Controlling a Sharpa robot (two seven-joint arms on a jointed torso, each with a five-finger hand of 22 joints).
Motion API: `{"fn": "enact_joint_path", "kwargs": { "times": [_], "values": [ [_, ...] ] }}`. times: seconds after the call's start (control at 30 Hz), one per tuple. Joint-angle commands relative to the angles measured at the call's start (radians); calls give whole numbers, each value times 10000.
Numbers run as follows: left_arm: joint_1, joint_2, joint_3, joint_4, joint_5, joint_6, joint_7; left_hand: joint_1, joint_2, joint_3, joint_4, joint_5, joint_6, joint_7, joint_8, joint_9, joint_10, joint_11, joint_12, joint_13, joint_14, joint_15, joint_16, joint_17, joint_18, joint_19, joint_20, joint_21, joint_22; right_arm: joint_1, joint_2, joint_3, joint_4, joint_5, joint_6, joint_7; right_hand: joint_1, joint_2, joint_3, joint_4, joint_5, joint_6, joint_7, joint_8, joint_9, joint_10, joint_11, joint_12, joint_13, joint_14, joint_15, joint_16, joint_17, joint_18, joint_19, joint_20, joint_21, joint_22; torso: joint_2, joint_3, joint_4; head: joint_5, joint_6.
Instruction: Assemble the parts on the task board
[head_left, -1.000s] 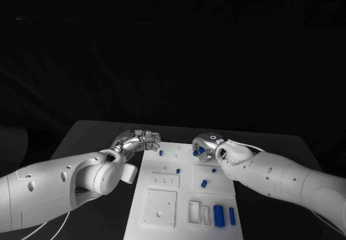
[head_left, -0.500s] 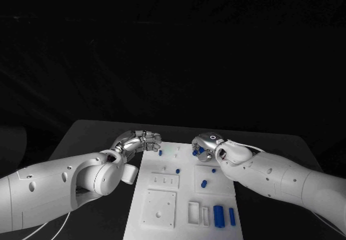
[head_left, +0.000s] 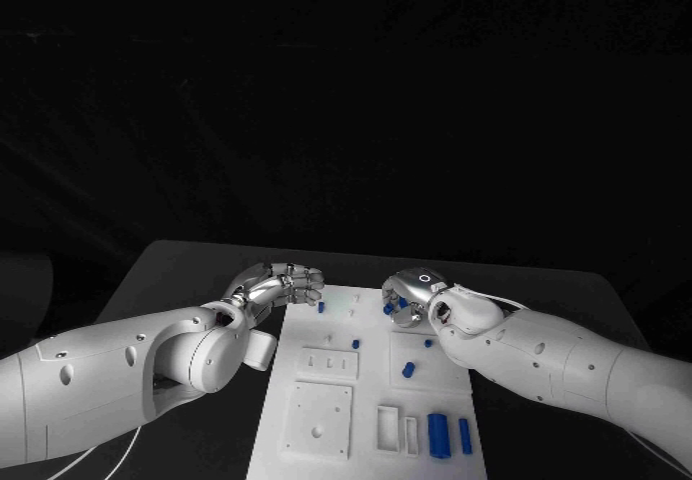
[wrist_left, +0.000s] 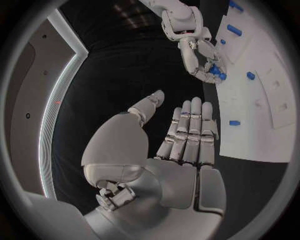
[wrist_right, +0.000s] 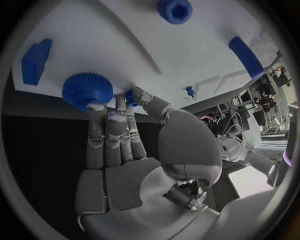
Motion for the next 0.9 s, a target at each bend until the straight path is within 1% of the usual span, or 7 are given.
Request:
{"fn": "enact_joint_path", "kwargs": {
  "times": [0.03, 0.2, 0.27, 0.37, 0.6, 0.8, 0.9],
  "values": [
    [21, 13, 11, 13, -67, 110, 57, -60, 1, -8, -42, -51, 61, 40, -65, -11, -22, 41, -46, -9, -38, 39, -40, 16, 177, -58, 29, 46, 210, -115, -10, -39, 114, -152, 117, -378, -44, 48, 84, 11, -4, 144, -12, 126, 250, 519, 4, 63, 46, -209, -272, 54, -17, 637, 18, -102, 80, 252, 15, -4, -17, 37, 19],
    [26, 3, 11, -15, -68, 82, 66, -56, 1, -1, -54, -50, 62, 40, -67, -12, -20, 41, -49, -10, -36, 39, -41, 18, 178, -58, 30, 48, 210, -111, -6, 116, 235, -249, -187, -601, -57, 30, 147, 9, -4, 167, -24, 129, 284, 543, -8, 56, 95, -212, -284, 67, -33, 637, 2, -120, 140, 246, 25, 0, -27, 57, 64],
    [30, -7, 11, -15, -68, 76, 66, -55, 0, 1, -57, -50, 61, 40, -68, -13, -20, 41, -50, -11, -36, 39, -41, 18, 178, -58, 30, 49, 210, -100, 21, 154, 266, -313, -312, -690, -57, 19, 171, 8, -4, 174, -28, 129, 296, 550, -11, 51, 111, -211, -287, 73, -38, 637, -2, -126, 161, 245, 25, -1, -37, 65, 93],
    [38, -3, 12, -23, -69, 71, 70, -54, -2, 4, -63, -49, 60, 41, -70, -14, -20, 41, -53, -12, -35, 39, -42, 19, 178, -58, 30, 50, 211, -80, 70, 179, 309, -460, -518, -856, -59, -9, 217, 11, -4, 185, -32, 127, 318, 558, -15, 39, 143, -211, -291, 84, -49, 637, -1, -143, 215, 248, 28, -10, -42, 81, 125],
    [58, 19, 12, -45, -69, 65, 66, -62, -5, 11, -78, -49, 55, 46, -78, -17, -24, 47, -64, -16, -34, 40, -45, 21, 177, -56, 32, 54, 211, -48, 234, 197, 341, -797, -803, -1140, -53, -48, 326, 20, -4, 204, -41, 119, 365, 572, -20, 10, 210, -211, -296, 109, -71, 637, -13, -180, 327, 246, 54, -33, -18, 71, 193],
    [74, 33, 12, -48, -69, 58, 68, -67, -9, 15, -87, -49, 53, 49, -82, -19, -27, 50, -71, -18, -33, 41, -46, 23, 176, -56, 33, 56, 211, -41, 344, 231, 379, -906, -1061, -1272, -43, -75, 386, 27, -4, 212, -45, 112, 389, 580, -22, -4, 245, -211, -298, 122, -82, 637, -25, -193, 373, 241, 59, -21, -28, 89, 202],
    [79, 43, 13, -54, -69, 59, 68, -68, -10, 17, -90, -49, 52, 50, -84, -20, -27, 51, -73, -19, -33, 41, -47, 23, 176, -56, 33, 57, 211, -35, 407, 267, 380, -979, -1247, -1343, -39, -87, 415, 32, -4, 217, -47, 109, 400, 585, -23, -11, 261, -211, -299, 129, -87, 637, -27, -199, 395, 239, 65, -27, -27, 106, 205]
  ]
}}
